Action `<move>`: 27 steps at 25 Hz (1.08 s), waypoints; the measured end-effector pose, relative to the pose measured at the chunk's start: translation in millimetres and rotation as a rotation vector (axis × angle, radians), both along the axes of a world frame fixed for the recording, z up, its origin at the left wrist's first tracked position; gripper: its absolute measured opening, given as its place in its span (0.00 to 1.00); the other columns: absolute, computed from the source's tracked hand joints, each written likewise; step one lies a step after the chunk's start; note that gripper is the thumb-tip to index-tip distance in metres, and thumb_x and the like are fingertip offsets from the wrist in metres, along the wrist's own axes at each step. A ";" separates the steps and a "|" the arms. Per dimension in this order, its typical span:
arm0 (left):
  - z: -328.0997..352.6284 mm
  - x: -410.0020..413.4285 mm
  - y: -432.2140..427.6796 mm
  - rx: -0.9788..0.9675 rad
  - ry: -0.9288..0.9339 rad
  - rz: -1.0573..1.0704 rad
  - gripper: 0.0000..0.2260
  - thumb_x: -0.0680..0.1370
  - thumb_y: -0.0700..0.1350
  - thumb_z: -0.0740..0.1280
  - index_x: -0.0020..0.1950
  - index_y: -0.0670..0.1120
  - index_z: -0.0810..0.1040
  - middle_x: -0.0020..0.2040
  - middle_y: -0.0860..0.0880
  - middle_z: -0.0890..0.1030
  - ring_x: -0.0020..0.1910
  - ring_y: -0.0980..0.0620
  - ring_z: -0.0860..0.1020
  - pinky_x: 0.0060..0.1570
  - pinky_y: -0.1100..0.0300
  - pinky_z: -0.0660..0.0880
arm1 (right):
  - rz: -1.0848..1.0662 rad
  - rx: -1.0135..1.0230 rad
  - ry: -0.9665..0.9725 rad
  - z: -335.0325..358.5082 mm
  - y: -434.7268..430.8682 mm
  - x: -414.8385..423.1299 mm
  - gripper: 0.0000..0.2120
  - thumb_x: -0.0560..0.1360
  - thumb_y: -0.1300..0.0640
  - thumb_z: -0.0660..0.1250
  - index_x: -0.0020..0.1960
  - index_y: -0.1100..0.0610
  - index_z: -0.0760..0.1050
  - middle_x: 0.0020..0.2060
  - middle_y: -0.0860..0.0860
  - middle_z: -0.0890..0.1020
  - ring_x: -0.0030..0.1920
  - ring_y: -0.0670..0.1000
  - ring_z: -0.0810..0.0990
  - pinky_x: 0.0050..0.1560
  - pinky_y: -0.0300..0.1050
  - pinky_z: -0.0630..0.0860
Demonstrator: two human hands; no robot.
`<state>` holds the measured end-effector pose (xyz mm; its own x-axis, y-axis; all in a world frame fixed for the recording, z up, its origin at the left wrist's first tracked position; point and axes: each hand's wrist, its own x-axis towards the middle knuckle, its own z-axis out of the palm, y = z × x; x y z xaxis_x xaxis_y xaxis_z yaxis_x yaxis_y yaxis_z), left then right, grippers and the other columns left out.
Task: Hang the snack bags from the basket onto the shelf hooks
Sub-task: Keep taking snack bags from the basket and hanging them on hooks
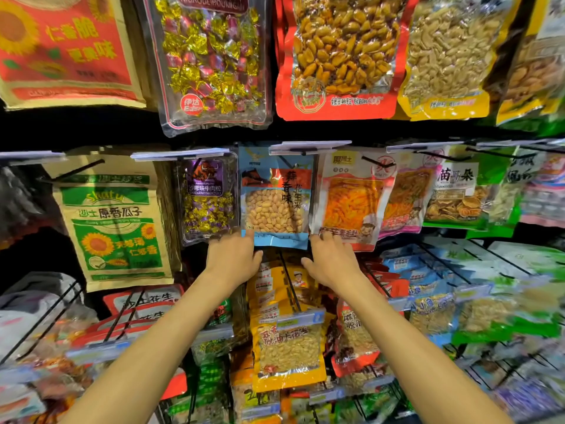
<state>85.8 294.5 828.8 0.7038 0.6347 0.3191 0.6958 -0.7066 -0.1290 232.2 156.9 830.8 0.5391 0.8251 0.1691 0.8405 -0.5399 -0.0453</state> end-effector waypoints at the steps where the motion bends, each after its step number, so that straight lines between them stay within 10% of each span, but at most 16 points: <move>1: 2.5 3.1 -5.7 -0.006 0.008 -0.001 0.24 0.81 0.59 0.57 0.71 0.46 0.67 0.62 0.44 0.76 0.59 0.43 0.76 0.53 0.49 0.74 | 0.003 0.006 -0.001 0.3 -6.1 4.0 0.28 0.80 0.45 0.61 0.74 0.57 0.62 0.69 0.58 0.69 0.69 0.60 0.67 0.66 0.56 0.68; 9: 0.9 41.7 -66.3 -0.052 0.074 0.073 0.28 0.82 0.59 0.55 0.77 0.46 0.59 0.72 0.42 0.67 0.70 0.39 0.67 0.63 0.43 0.69 | 0.095 -0.008 0.018 8.4 -62.1 51.6 0.29 0.80 0.45 0.61 0.76 0.55 0.60 0.72 0.58 0.65 0.71 0.62 0.64 0.67 0.59 0.66; 27: 23.3 116.1 -143.6 -0.193 -0.275 0.080 0.24 0.81 0.54 0.60 0.73 0.44 0.65 0.63 0.41 0.75 0.61 0.40 0.74 0.50 0.47 0.75 | 0.147 0.078 0.081 38.9 -129.0 146.0 0.31 0.79 0.45 0.62 0.76 0.57 0.58 0.67 0.58 0.69 0.68 0.62 0.67 0.62 0.58 0.71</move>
<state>202.0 150.9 852.1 0.5533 0.7517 0.3589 0.7403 -0.6412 0.2018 378.2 27.9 869.7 0.4284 0.8819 0.1969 0.9019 -0.4040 -0.1530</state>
